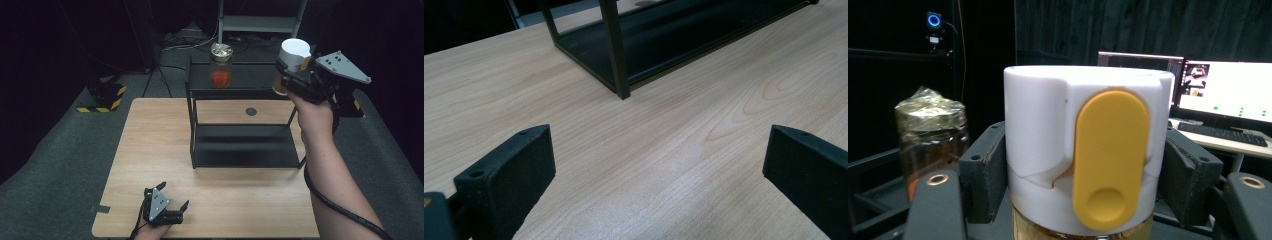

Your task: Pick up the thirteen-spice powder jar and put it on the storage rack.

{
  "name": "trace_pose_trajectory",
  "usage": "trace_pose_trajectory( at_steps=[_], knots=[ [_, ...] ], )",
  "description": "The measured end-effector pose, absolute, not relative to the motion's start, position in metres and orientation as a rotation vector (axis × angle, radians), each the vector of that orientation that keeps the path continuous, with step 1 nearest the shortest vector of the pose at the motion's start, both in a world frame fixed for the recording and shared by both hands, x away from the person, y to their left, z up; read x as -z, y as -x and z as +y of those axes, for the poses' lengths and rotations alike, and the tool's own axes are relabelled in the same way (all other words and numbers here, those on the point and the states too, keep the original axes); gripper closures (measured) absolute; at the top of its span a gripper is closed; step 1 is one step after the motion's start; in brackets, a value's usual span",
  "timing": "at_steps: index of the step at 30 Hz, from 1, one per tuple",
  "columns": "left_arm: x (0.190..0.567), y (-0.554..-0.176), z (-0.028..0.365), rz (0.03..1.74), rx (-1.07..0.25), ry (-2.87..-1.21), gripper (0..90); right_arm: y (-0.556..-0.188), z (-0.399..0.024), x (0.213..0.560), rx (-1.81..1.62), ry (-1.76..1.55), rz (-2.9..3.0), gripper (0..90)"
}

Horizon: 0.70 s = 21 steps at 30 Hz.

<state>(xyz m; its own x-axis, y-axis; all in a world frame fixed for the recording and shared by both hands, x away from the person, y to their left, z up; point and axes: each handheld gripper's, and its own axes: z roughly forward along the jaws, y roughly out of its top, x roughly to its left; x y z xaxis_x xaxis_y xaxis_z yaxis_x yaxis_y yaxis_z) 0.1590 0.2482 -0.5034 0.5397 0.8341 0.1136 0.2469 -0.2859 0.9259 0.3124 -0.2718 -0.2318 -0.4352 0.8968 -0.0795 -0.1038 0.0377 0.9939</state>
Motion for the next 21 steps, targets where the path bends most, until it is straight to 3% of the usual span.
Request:
trace_pose_trajectory(
  at_steps=[21],
  knots=[
    [0.506, -0.158, 0.252, 0.894, -0.753, -1.784, 0.5, -0.355, -0.263, 0.232, -1.529, -0.894, 1.465, 29.8]
  ],
)
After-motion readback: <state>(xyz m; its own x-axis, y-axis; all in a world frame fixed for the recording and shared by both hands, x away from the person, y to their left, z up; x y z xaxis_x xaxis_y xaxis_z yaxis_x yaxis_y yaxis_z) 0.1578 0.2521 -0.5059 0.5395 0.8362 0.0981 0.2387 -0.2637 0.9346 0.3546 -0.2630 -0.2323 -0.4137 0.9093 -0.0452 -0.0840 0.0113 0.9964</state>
